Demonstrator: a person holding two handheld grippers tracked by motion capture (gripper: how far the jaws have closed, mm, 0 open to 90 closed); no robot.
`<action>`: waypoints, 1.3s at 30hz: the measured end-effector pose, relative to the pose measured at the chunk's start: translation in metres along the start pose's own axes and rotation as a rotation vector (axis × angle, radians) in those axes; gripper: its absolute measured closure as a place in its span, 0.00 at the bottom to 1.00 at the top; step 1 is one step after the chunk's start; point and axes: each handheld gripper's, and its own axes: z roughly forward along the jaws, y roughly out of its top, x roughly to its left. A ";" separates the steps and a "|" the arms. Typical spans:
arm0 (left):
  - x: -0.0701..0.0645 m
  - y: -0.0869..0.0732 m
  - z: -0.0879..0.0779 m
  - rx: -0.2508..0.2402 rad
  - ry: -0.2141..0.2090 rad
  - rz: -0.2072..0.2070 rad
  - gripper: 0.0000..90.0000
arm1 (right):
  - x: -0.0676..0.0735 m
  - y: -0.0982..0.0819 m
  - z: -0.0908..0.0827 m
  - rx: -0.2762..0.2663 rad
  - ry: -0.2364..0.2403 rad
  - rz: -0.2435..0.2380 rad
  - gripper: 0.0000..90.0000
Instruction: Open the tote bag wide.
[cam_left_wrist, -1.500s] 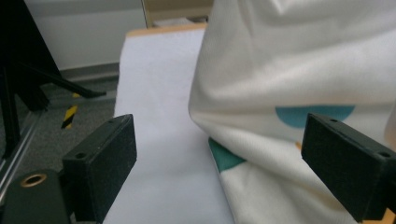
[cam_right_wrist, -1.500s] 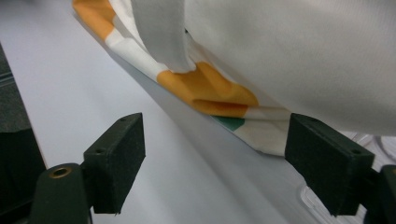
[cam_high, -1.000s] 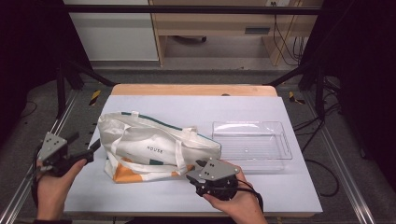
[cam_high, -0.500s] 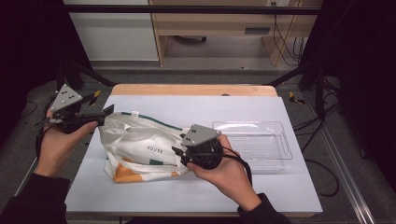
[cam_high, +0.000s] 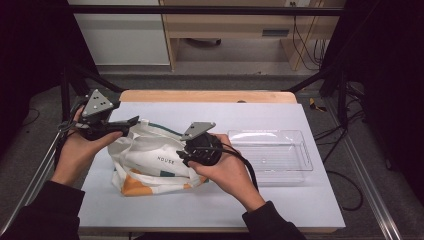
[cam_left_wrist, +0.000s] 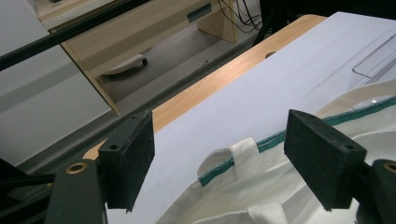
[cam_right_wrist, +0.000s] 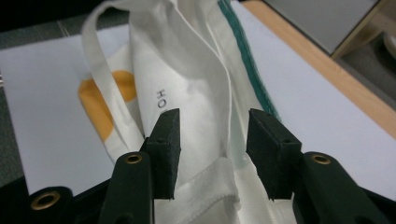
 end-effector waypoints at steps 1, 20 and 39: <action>-0.001 0.000 -0.001 -0.004 0.002 -0.009 0.27 | -0.001 -0.001 0.005 0.020 -0.003 0.006 0.61; 0.017 -0.008 0.001 0.062 -0.030 -0.028 0.31 | 0.029 -0.025 -0.001 0.024 0.105 -0.037 0.94; 0.019 -0.020 0.032 0.189 -0.079 -0.017 0.43 | 0.066 -0.056 -0.006 0.001 0.198 -0.074 0.94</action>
